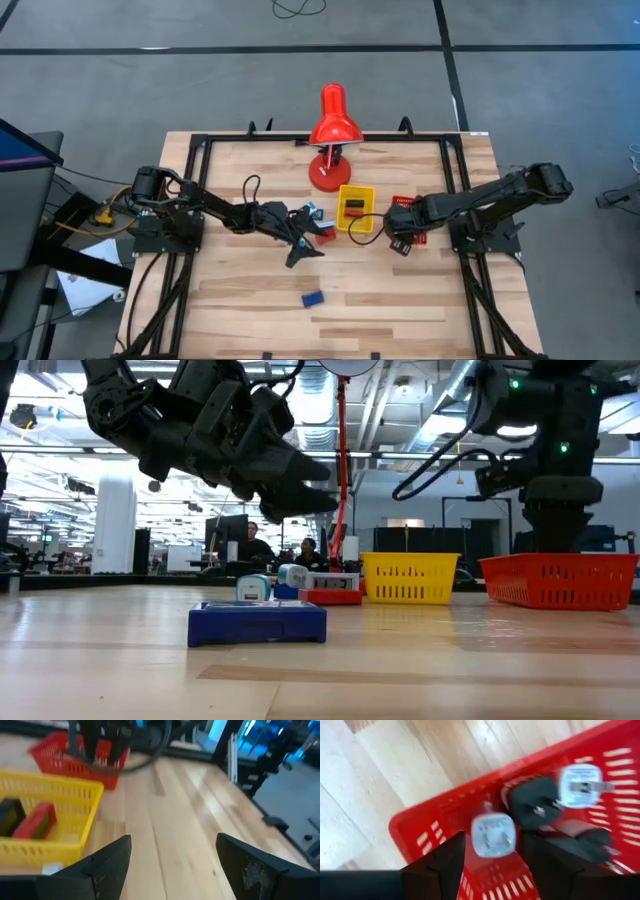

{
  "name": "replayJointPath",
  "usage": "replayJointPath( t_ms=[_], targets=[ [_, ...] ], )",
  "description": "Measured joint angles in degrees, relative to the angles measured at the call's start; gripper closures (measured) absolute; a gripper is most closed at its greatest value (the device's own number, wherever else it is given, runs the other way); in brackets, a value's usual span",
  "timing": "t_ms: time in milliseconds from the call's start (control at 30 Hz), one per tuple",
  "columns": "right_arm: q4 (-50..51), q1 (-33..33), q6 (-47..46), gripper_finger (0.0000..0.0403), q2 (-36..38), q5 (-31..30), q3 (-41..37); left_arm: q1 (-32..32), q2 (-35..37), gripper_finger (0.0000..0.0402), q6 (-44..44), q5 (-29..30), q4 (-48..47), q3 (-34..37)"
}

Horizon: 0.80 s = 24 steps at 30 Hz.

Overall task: Pick & Place Office items
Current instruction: Put the bottom blue charger adapter into the red bin

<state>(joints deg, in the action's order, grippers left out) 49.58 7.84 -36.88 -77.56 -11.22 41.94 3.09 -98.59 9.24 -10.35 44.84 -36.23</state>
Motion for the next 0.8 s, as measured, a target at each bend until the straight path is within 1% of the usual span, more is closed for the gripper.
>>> replayJointPath(
  t_ms=[167,267,333,400,433,467,500,567,600,667,733,800],
  targets=[
    [9.7,0.0,-1.1,0.0209,0.0,-1.5,5.4,0.0,0.0,0.0114,0.0,0.0,-6.4,0.0],
    [11.2,1.5,-1.2,0.0211,1.2,-4.7,7.2,0.1,0.8,0.0114,-1.0,0.0,-12.2,0.0],
    [10.8,3.2,-1.5,0.0212,2.9,-7.1,7.6,0.2,3.4,0.0114,-7.6,-0.6,-18.2,0.0],
    [10.8,4.8,-2.5,0.0211,5.2,-8.9,7.6,0.2,7.6,0.0114,-15.2,-0.7,-25.5,0.0],
    [10.7,5.6,-3.9,0.0211,6.6,-9.6,7.6,0.1,9.7,0.0114,-16.9,-0.7,-27.6,0.0],
    [10.8,6.3,-5.5,0.0211,7.9,-10.1,7.6,-0.2,12.2,0.0114,-16.9,-0.6,-29.4,0.1],
    [10.7,7.0,-7.3,0.0211,9.2,-10.6,7.6,-0.4,14.0,0.0114,-14.4,0.1,-29.4,0.1],
    [10.6,8.5,-11.0,0.0212,11.5,-12.8,7.6,-0.5,17.7,0.0114,-6.2,3.5,-29.4,0.5],
    [10.6,9.2,-12.3,0.0213,12.6,-14.4,7.6,-0.1,18.9,0.0115,-3.9,5.0,-29.5,0.6],
    [10.6,10.5,-13.1,0.0214,14.3,-18.0,7.6,2.1,20.2,0.0116,-5.2,8.2,-32.2,1.0],
    [10.8,11.2,-13.1,0.0216,15.6,-20.7,7.6,6.5,20.2,0.0120,-9.0,12.5,-34.5,1.1],
    [10.8,11.3,-12.5,0.0218,16.7,-22.6,7.6,10.2,20.2,0.0124,-9.2,16.7,-34.3,1.1]
  ],
)
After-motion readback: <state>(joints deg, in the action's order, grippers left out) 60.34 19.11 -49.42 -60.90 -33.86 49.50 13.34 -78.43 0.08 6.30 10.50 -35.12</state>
